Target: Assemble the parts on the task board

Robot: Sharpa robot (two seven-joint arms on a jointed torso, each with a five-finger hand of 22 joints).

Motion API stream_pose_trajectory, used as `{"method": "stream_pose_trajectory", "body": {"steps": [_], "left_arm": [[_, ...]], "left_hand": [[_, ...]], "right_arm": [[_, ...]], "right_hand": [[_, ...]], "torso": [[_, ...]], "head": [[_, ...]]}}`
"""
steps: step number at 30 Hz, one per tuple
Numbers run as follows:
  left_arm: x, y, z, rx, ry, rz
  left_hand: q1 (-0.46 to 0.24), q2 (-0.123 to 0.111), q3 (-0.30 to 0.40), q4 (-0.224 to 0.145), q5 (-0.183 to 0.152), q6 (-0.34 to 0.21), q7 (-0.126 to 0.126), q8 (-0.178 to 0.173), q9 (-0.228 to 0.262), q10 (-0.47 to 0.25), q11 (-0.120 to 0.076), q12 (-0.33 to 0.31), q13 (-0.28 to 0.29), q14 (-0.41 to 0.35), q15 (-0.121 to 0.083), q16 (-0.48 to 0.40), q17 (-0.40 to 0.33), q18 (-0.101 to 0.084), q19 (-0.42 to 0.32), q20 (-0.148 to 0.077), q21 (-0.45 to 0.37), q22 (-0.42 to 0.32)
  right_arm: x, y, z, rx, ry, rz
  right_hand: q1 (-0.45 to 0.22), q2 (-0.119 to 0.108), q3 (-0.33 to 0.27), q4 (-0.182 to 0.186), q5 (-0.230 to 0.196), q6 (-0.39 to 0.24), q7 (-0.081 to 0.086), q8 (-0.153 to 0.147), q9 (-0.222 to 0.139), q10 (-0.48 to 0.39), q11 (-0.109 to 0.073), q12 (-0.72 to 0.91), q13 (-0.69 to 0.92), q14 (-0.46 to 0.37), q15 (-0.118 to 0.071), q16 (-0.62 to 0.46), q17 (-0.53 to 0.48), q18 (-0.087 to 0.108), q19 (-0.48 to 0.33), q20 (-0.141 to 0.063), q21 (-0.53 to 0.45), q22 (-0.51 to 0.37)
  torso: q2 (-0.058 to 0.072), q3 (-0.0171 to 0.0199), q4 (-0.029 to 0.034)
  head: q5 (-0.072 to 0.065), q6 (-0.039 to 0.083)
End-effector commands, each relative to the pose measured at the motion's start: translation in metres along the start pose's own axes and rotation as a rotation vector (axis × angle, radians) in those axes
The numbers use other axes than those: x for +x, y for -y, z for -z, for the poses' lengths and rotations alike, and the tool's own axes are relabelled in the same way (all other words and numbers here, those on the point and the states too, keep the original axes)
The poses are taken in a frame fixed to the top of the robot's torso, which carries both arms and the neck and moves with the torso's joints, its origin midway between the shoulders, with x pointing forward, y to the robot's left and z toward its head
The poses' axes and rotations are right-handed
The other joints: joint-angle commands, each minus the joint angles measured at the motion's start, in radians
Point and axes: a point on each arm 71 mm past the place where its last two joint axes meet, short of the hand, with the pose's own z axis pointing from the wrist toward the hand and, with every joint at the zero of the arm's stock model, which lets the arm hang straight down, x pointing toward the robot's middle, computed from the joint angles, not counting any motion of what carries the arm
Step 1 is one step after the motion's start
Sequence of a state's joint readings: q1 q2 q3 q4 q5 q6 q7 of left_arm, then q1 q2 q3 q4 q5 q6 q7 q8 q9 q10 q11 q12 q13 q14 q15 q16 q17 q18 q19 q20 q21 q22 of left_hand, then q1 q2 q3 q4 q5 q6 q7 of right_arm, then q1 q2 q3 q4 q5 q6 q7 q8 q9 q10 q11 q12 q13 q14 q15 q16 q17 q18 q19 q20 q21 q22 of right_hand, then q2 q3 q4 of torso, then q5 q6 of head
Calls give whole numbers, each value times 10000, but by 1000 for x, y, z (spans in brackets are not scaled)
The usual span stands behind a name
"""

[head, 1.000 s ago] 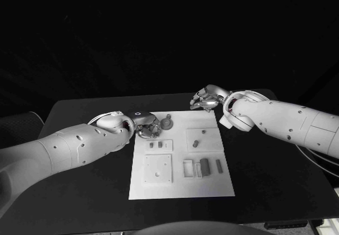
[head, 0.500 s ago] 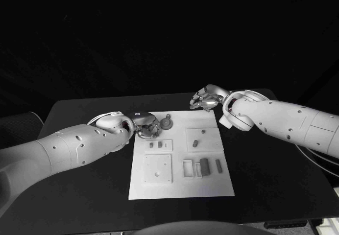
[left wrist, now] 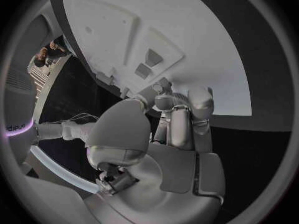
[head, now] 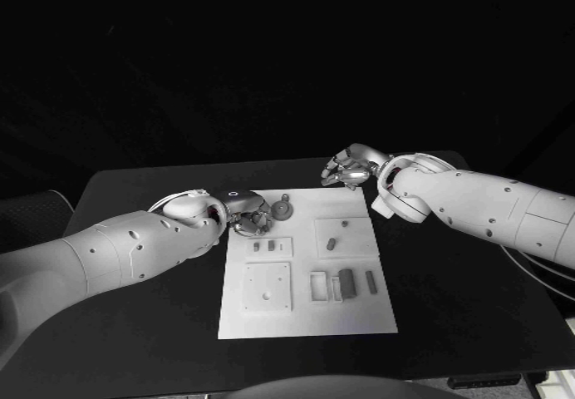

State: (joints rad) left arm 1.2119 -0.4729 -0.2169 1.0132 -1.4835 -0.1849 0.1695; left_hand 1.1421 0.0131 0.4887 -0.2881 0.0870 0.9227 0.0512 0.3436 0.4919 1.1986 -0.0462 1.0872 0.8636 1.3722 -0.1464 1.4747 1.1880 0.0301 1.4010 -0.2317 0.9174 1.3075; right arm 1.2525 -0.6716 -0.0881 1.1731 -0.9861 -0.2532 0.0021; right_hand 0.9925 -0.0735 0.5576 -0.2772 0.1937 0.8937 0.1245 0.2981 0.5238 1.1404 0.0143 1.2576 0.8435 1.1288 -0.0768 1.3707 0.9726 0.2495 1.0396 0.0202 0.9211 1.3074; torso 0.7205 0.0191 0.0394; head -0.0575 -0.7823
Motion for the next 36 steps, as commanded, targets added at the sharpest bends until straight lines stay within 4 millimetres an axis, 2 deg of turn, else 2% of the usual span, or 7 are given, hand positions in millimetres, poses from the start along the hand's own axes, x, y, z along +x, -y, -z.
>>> {"method": "stream_pose_trajectory", "body": {"steps": [1, 7, 13, 21, 29, 30, 36], "left_arm": [[2, 2, -1, 55, -199, -34], [1, 0, -1, -27, -124, 90], [1, -1, -1, -70, -128, 134], [1, -2, -1, -97, -178, 162], [3, -3, -1, -133, -400, 266], [3, -3, -1, -145, -438, 271], [3, -3, -1, -137, -416, 324]], "left_hand": [[-45, 57, 78, 3, 25, 1485, 164, -5, 17, -73, 10, -6, -10, -18, -49, -54, -2, 1183, 23, 28, 67, 134], [-78, 52, 72, 9, 32, 1444, 177, -37, 23, -75, 21, -7, -11, -19, -42, -61, 0, 1178, 20, 27, 63, 130], [-99, -38, -77, -13, 19, 1100, 289, -190, 80, -84, 128, -16, -17, -45, 57, -103, -54, 1179, -4, 6, 32, 112], [-48, -98, -141, -8, 20, 1039, 309, -207, 125, -74, 149, -24, -26, -51, 79, -118, -65, 1174, -12, 12, 31, 114], [-20, -241, -227, 1, -14, 841, 358, -333, 127, -56, 196, -43, -44, -63, 121, -141, -80, 1169, -23, 26, 32, 118], [-36, -347, -276, -9, -25, 700, 388, -417, 99, -56, 220, -49, -48, -75, 143, -151, -100, 1169, -28, 31, 30, 119], [-19, -533, -462, -9, -11, 283, 487, -684, 25, -42, 318, -60, -64, -75, 234, -177, -107, 1226, -32, 87, 7, 106]], "right_arm": [[0, -1, 0, -79, -56, 15], [0, 0, 0, -69, -49, 16], [0, 0, 0, -70, -54, 16], [0, 0, 0, -69, -44, 17], [0, 0, 0, -71, -36, 16], [0, 0, 0, -70, -34, 16], [0, 0, 0, -75, -32, 11]], "right_hand": [[-79, 7, 7, 73, 48, 0, 94, -65, 12, -5, 60, 67, 4, 17, -74, 45, -13, 123, 69, -30, -44, 87], [-80, 6, 7, 73, 49, 0, 94, -65, 13, -6, 60, 67, 4, 17, -74, 45, -13, 123, 69, -30, -44, 87], [-80, 6, 8, 73, 49, -1, 94, -66, 14, -6, 60, 67, 4, 16, -74, 44, -13, 123, 69, -30, -44, 87], [-81, 5, 8, 74, 49, -1, 94, -67, 16, -6, 60, 67, 3, 16, -74, 44, -13, 123, 69, -30, -45, 87], [-84, 5, 7, 75, 48, 0, 94, -68, 17, -6, 60, 67, 3, 16, -74, 44, -13, 123, 69, -30, -45, 87], [-84, 5, 7, 75, 48, 0, 94, -68, 17, -6, 60, 67, 3, 16, -74, 44, -13, 123, 69, -30, -45, 87], [-84, 5, 8, 75, 48, 0, 94, -68, 18, -7, 60, 67, 3, 16, -74, 43, -13, 123, 68, -30, -46, 87]], "torso": [[1, 3, -1], [0, 5, -4], [1, 10, -2], [1, 6, -5], [2, 5, 0], [2, 5, 0], [1, 3, 1]], "head": [[-5, -8], [-7, -6], [-7, -15], [-9, -12], [-16, -24], [-16, -24], [-29, -22]]}}
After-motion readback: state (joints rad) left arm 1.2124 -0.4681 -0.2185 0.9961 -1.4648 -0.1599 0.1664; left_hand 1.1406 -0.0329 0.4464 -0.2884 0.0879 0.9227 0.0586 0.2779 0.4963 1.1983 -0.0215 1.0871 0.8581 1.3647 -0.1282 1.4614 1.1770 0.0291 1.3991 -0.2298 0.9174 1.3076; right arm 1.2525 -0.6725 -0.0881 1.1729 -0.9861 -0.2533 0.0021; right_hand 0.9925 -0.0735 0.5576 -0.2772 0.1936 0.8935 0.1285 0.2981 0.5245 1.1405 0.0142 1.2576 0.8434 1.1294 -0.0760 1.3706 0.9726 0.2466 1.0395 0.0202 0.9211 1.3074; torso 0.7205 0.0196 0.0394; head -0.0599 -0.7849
